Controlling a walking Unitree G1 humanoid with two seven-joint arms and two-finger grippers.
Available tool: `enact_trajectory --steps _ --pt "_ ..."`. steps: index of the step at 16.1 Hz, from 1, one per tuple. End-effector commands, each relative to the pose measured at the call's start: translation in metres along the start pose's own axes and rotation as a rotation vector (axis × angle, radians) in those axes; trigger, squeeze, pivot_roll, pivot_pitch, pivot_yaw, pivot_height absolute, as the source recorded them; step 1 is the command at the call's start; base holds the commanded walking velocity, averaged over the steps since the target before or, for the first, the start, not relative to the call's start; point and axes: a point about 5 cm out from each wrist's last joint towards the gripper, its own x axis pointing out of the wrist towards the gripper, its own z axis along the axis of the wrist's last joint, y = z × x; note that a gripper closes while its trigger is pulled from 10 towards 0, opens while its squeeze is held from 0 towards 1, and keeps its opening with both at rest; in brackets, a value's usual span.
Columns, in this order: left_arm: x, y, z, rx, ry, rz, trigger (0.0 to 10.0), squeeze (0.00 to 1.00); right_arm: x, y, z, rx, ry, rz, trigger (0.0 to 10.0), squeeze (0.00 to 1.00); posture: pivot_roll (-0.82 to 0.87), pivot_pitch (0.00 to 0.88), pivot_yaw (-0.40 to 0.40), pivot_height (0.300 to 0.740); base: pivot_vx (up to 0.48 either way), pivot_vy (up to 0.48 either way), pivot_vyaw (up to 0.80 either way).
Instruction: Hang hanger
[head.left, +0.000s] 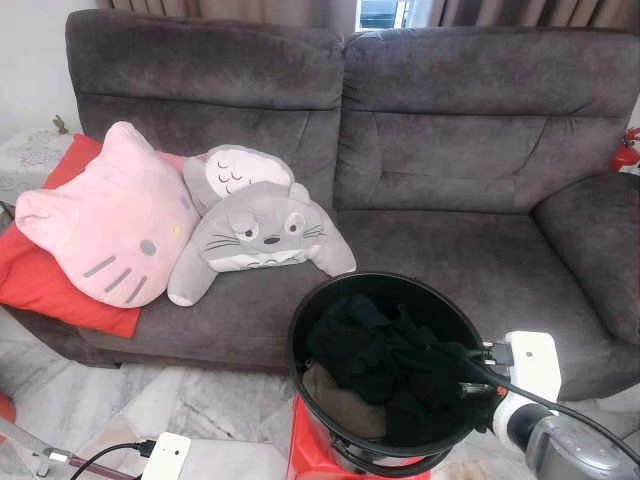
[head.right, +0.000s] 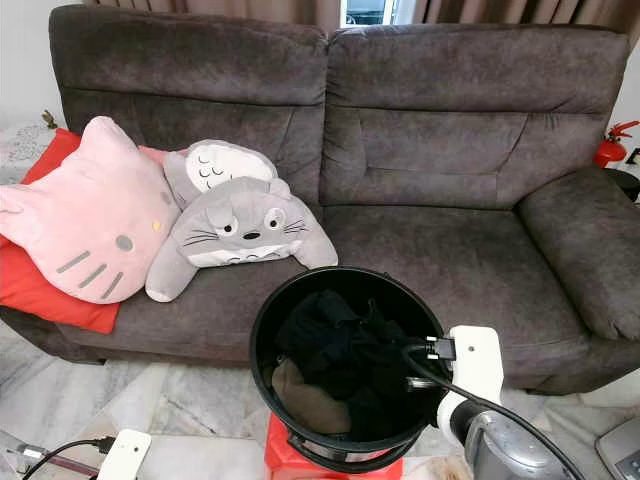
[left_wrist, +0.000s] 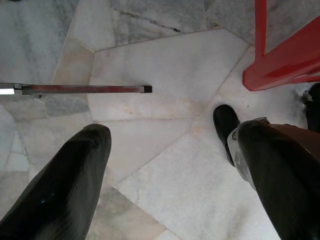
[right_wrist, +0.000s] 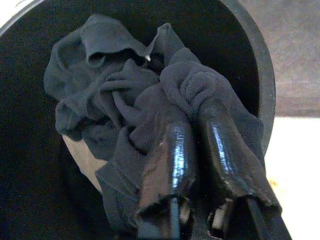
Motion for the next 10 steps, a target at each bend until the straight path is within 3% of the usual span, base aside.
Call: enact_trajectory --steps 1,4,5,6,8,10 --pt "-0.001 -0.001 -0.005 0.015 0.019 -0.009 10.0 0.00 -0.004 0.001 0.002 -0.029 -0.017 0.017 0.0 0.00 -0.14 0.000 -0.027 0.740 0.000 0.000 0.00" --pt "-0.001 -0.001 -0.004 0.014 0.019 -0.008 10.0 0.00 -0.014 0.003 0.018 -0.039 -0.149 0.071 0.0 0.00 -0.15 0.000 -0.026 0.740 0.000 0.000 0.00" --pt "0.000 -0.001 -0.004 0.015 0.018 -0.008 10.0 0.00 -0.024 0.001 0.033 -0.004 -0.272 0.124 0.0 0.00 -0.16 0.000 -0.020 0.740 0.000 0.000 0.00" --pt "0.000 -0.001 -0.003 0.015 0.017 -0.007 10.0 0.00 -0.030 0.001 0.040 -0.008 -0.317 0.166 0.0 0.00 -0.16 0.000 -0.019 0.740 0.000 0.000 0.00" --pt "0.000 -0.001 -0.003 0.017 0.017 -0.008 10.0 0.00 -0.047 0.009 0.042 -0.102 -0.344 0.332 0.0 0.00 -0.17 0.000 -0.019 0.740 0.000 0.000 0.00" --pt "0.000 -0.001 -0.003 0.017 0.017 -0.008 10.0 0.00 -0.066 0.020 0.029 -0.227 -0.263 0.521 0.0 0.00 -0.17 0.000 -0.018 0.740 0.000 0.000 0.00"
